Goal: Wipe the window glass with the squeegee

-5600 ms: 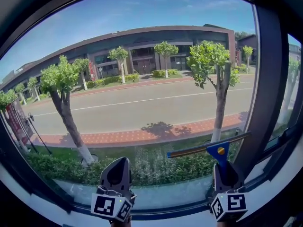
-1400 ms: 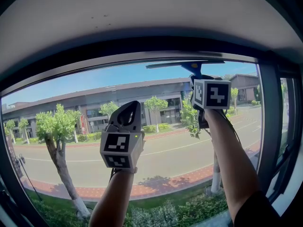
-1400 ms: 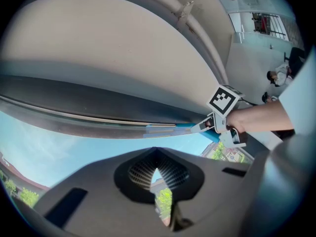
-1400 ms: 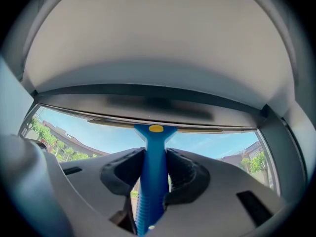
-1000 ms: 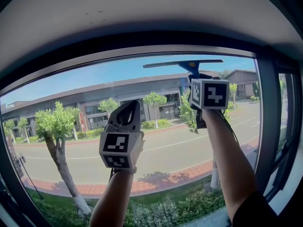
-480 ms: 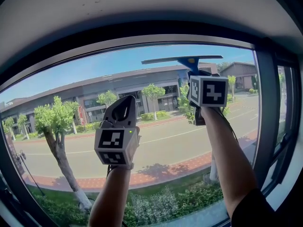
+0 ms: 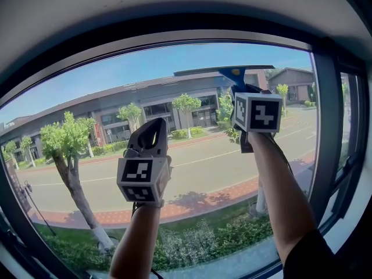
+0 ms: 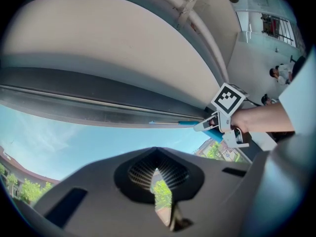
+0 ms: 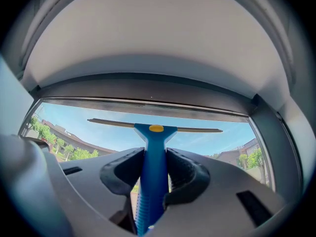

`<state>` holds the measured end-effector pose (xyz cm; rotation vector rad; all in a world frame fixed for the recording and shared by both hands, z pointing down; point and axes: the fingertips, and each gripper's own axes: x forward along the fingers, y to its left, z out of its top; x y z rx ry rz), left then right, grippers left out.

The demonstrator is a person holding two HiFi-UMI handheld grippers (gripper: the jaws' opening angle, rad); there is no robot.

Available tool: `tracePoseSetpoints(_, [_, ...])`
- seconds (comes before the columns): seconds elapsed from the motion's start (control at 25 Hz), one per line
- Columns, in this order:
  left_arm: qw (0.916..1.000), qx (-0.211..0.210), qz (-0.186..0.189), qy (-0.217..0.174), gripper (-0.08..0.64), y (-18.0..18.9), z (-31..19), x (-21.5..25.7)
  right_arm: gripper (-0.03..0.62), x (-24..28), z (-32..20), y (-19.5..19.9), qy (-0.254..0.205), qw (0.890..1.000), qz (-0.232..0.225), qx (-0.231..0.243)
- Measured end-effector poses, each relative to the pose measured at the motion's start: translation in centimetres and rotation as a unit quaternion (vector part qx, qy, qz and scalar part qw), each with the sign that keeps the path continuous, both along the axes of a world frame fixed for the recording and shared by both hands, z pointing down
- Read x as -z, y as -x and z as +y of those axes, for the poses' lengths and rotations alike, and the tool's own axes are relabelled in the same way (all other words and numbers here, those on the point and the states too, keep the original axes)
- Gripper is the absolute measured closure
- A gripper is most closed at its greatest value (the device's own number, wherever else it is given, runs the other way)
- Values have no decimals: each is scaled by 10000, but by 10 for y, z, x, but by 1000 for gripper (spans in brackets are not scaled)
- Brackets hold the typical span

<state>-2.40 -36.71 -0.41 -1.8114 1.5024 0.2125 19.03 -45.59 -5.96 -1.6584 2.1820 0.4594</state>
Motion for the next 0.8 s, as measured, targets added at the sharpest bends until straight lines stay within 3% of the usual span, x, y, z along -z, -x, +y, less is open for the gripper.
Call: tracePoseSetpoints(0.8, [9993, -142, 65, 336, 558, 8, -10, -43, 454, -54, 5, 9, 225, 9997, 39, -8])
